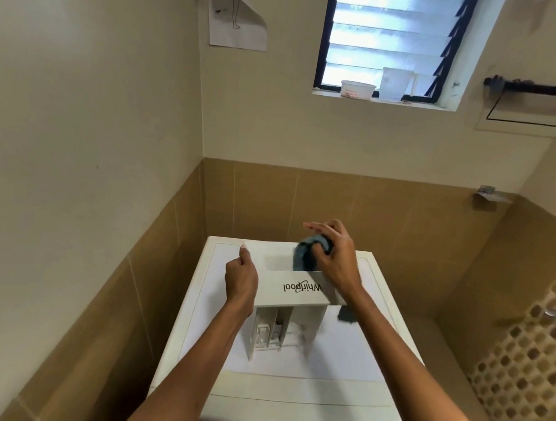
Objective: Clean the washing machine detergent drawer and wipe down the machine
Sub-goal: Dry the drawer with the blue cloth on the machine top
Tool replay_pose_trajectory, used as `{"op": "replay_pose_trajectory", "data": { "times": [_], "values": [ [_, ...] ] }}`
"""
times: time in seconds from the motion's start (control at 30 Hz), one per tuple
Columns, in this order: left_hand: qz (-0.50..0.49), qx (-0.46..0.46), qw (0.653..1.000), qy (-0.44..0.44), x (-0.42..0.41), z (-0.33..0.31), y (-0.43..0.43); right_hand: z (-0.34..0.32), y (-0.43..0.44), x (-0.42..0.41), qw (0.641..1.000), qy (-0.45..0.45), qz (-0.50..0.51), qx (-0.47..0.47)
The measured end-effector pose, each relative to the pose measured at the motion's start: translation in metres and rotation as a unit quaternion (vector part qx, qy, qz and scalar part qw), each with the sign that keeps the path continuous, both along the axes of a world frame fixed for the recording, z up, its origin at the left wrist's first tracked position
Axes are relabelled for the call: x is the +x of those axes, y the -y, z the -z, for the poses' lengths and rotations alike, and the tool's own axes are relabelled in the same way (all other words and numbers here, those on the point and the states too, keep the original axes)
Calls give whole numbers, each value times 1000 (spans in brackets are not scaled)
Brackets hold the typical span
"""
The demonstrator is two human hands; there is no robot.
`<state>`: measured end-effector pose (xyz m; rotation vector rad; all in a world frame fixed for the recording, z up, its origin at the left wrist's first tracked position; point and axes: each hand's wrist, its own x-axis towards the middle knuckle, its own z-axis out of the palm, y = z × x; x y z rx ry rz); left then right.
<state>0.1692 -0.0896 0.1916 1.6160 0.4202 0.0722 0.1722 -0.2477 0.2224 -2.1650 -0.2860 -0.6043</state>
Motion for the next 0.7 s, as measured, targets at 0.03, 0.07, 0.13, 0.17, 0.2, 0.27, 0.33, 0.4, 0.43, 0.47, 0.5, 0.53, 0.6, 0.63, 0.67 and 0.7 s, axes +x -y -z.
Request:
{"op": "replay_pose_trajectory", "data": {
  "times": [0.03,0.07,0.13,0.17,0.2,0.27,0.33,0.4,0.43,0.47,0.5,0.53,0.6,0.63,0.67,0.7],
  "values": [
    [-3,1,1000,3,-1,-1,1,-2,-11,0,999,1,-32,-18],
    [-6,1,1000,5,-2,-2,1,-1,-22,0,997,-6,-69,-40],
    [-10,7,1000,8,-3,-4,2,5,-40,0,987,-31,-131,-92],
    [-12,12,1000,8,-2,-4,3,8,-44,0,981,-36,-146,-122],
    [-13,13,1000,6,-2,-3,3,11,-45,2,977,-35,-151,-146],
    [-19,15,1000,3,-1,-3,3,10,-41,7,972,-31,-150,-179],
    [-18,14,1000,2,1,-2,3,6,-33,11,963,-35,-144,-225],
    [-13,4,1000,3,3,-1,2,3,-24,13,953,-43,-133,-269],
    [-10,-2,1000,3,4,0,1,2,-19,13,950,-45,-125,-282],
    [-7,-6,1000,3,4,0,0,1,-11,12,950,-47,-112,-287],
    [-6,-6,1000,5,5,1,0,1,0,11,952,-46,-94,-289],
    [-6,-4,1000,8,6,1,0,1,11,11,954,-50,-74,-285],
    [-2,0,1000,11,6,1,1,-1,31,9,958,-58,-50,-278],
    [1,-1,1000,12,6,2,2,-2,36,8,958,-62,-48,-277],
    [2,0,1000,13,6,2,2,-2,39,9,959,-62,-47,-273],
    [2,2,1000,13,5,2,2,-1,40,10,963,-55,-36,-260]
  ]
}}
